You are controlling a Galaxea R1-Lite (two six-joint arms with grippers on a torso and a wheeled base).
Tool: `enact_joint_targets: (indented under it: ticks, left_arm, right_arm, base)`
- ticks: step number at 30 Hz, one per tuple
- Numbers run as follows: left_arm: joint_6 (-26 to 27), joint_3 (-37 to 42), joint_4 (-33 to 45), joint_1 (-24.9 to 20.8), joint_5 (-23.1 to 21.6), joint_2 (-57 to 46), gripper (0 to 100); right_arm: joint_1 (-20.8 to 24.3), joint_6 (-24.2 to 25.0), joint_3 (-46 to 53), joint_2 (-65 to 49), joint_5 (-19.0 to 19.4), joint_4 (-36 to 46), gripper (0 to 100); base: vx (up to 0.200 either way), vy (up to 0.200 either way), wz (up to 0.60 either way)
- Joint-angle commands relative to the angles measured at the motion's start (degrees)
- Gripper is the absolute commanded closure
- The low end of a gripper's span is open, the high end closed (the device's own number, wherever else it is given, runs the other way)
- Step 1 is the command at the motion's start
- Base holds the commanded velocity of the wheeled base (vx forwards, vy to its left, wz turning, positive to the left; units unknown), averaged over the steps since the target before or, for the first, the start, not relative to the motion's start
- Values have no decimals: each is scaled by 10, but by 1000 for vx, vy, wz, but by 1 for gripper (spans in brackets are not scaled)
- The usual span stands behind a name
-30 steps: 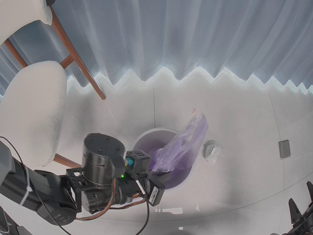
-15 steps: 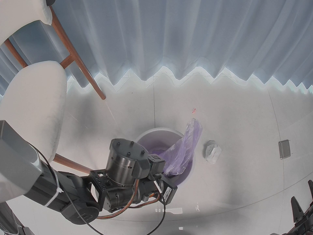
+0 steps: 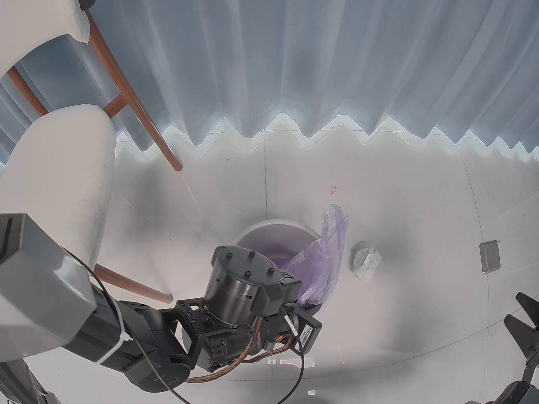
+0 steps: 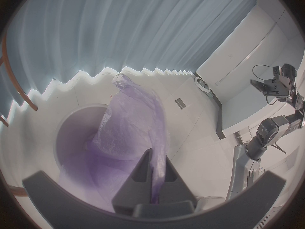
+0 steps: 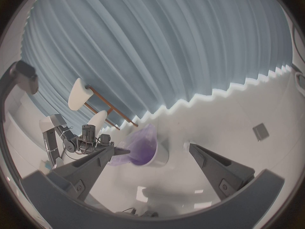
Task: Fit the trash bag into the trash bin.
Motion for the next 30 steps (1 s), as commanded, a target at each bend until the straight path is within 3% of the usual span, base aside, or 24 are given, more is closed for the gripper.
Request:
enact_joint_targets:
  ticks: [1,11,21,30]
  left_arm:
    - [-6,-1,0,-4,4,0,100]
    - [-6,14,0,-12,3,-10,100]
    - [-6,26,0,-12,3,-13,100]
    - [-6,35,0,-13,3,-18,100]
  right_arm:
    - [18,47,-30,187,23,-3,0]
    - [24,67,-63,374,44,-19,0]
    - [113,69,-77,487,40,-115,0]
    - [136,67,-131,592,22,-170,0]
  base:
    - [0,0,0]
    - [0,0,0]
    - [0,0,0]
    - [0,0,0]
